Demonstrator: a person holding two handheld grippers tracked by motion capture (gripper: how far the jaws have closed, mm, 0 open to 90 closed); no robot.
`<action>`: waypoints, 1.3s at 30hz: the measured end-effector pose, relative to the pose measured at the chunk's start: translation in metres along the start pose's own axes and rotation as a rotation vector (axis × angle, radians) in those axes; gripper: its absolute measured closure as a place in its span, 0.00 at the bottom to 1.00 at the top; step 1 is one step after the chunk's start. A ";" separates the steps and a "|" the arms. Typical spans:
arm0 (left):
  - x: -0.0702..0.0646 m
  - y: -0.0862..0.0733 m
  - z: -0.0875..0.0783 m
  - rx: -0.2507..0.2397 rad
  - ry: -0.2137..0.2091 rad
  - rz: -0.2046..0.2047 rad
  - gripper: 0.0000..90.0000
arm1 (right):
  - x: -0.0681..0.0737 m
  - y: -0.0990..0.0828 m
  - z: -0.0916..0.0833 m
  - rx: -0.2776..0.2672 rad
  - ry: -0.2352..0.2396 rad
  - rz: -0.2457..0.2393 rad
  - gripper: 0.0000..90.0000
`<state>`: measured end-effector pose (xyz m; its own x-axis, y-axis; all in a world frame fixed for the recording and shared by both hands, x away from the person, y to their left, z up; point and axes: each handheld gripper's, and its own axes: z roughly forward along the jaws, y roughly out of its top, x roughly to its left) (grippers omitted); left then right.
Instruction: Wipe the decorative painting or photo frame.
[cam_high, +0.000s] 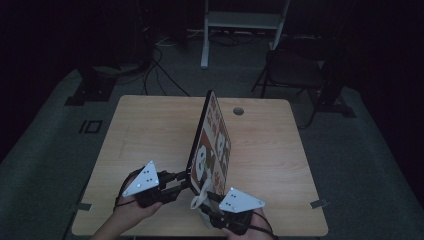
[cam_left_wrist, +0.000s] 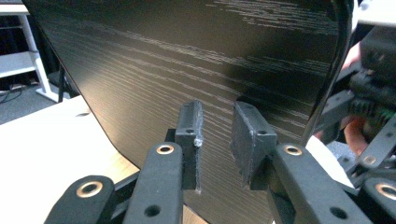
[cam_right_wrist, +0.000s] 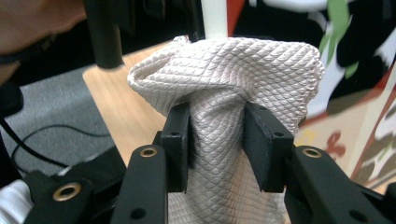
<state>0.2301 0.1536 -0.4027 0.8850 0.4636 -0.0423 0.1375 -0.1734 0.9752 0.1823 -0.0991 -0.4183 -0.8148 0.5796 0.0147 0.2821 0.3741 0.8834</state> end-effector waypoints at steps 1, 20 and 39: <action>0.000 0.000 0.000 0.000 -0.001 0.000 0.82 | -0.001 -0.003 0.001 0.005 0.001 0.008 0.69; 0.001 -0.001 -0.001 0.003 0.001 -0.001 0.82 | -0.010 -0.040 0.019 0.132 -0.018 0.072 0.67; 0.003 -0.002 0.000 0.005 -0.002 -0.006 0.82 | -0.023 -0.078 0.041 0.292 -0.016 0.135 0.64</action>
<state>0.2321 0.1554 -0.4047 0.8849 0.4633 -0.0489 0.1452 -0.1746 0.9739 0.1996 -0.1118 -0.5070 -0.7526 0.6487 0.1127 0.5222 0.4838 0.7023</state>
